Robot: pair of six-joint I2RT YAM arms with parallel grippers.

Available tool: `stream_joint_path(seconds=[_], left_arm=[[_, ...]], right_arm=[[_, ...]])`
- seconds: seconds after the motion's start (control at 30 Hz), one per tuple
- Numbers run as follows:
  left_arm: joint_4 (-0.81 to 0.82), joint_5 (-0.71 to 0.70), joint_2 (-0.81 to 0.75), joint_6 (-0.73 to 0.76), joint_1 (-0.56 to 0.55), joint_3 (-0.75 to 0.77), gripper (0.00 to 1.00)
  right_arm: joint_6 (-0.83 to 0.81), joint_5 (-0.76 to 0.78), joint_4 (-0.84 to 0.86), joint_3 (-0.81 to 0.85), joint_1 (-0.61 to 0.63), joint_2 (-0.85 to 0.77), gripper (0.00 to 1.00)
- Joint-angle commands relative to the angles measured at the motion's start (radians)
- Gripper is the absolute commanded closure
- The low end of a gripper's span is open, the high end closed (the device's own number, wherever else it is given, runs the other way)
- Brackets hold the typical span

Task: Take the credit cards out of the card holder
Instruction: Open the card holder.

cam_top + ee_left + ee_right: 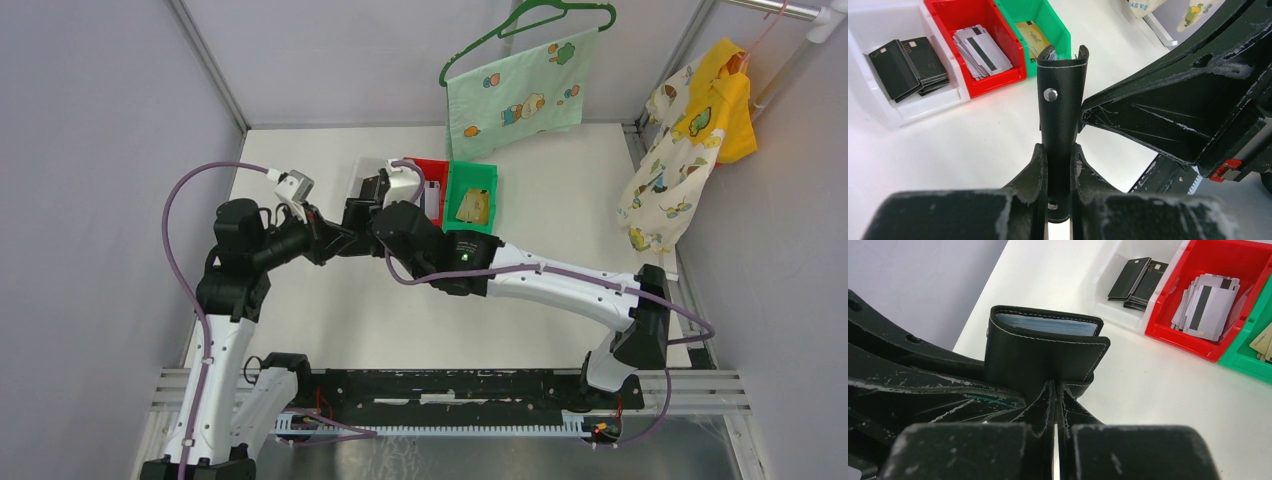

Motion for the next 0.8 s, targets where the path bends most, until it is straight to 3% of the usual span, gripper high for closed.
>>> stream_joint_path(seconds=[0.0,0.53,0.63,0.77], left_arm=[[0.104,0.039,-0.014,-0.04,0.0,0.046,0.98],[0.104,0.057,-0.016,-0.056,0.0,0.053,0.98],[0.088,0.116,-0.016,-0.052,0.0,0.059,0.98],[0.071,0.222,-0.022,-0.059,0.0,0.069,0.98]], right_arm=[[-0.019,0.099,-0.061,-0.088,-0.014,-0.067,1.0],[-0.038,0.093,0.005,-0.285,-0.024,-0.203,0.99],[-0.119,-0.008,0.059,-0.295,-0.05,-0.238,0.79],[-0.245,-0.327,0.233,-0.404,-0.119,-0.34,0.46]])
